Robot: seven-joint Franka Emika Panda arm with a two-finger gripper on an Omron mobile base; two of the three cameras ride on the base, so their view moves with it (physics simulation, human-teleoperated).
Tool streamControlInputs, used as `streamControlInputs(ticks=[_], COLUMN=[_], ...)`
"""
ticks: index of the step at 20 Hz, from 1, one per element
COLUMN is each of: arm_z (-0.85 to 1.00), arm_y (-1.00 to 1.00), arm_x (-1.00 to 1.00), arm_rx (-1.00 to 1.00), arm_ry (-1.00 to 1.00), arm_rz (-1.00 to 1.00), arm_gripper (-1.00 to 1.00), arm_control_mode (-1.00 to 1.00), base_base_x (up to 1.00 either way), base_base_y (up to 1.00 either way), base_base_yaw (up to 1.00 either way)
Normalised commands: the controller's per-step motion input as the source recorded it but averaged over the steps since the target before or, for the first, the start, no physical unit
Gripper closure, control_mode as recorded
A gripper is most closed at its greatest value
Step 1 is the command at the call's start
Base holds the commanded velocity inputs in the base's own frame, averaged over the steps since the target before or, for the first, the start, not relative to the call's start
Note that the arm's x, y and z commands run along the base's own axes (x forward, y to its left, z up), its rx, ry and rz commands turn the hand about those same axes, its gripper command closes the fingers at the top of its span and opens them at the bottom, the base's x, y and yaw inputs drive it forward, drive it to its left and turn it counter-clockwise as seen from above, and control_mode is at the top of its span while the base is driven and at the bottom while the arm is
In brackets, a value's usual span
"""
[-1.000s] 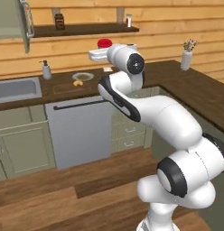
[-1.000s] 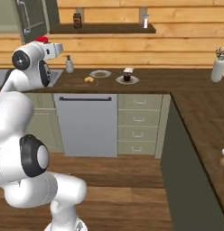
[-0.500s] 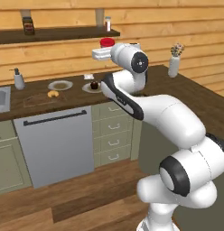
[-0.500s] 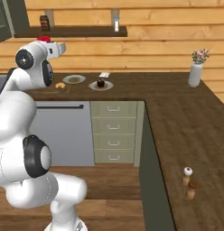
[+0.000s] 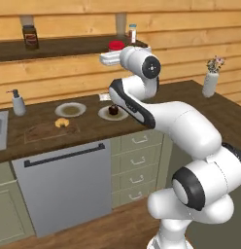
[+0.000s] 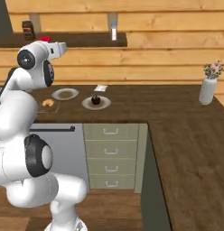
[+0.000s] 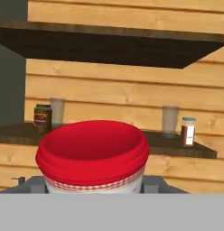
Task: From the different types of pastries on the counter, select a croissant and place it on the cutting board. Then retrieve a jar of jam from the cabinet and place it alongside the croissant on the cutting board.
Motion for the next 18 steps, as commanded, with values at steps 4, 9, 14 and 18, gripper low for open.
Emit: streamControlInputs(ticks=[4, 9, 14, 18], arm_z=[0.00, 0.00, 0.00, 0.00], arm_y=[0.00, 0.00, 0.00, 0.00], arm_x=[0.00, 0.00, 0.00, 0.00], arm_rx=[0.00, 0.00, 0.00, 0.00], arm_ry=[0.00, 0.00, 0.00, 0.00], arm_rz=[0.00, 0.00, 0.00, 0.00], arm_gripper=[1.00, 1.00, 1.00, 1.00], arm_control_mode=[1.00, 1.00, 1.00, 1.00], base_base_x=[0.98, 0.97, 0.73, 0.00], base_base_y=[0.00, 0.00, 0.00, -0.01], base_base_yaw=[0.00, 0.00, -0.02, -0.03])
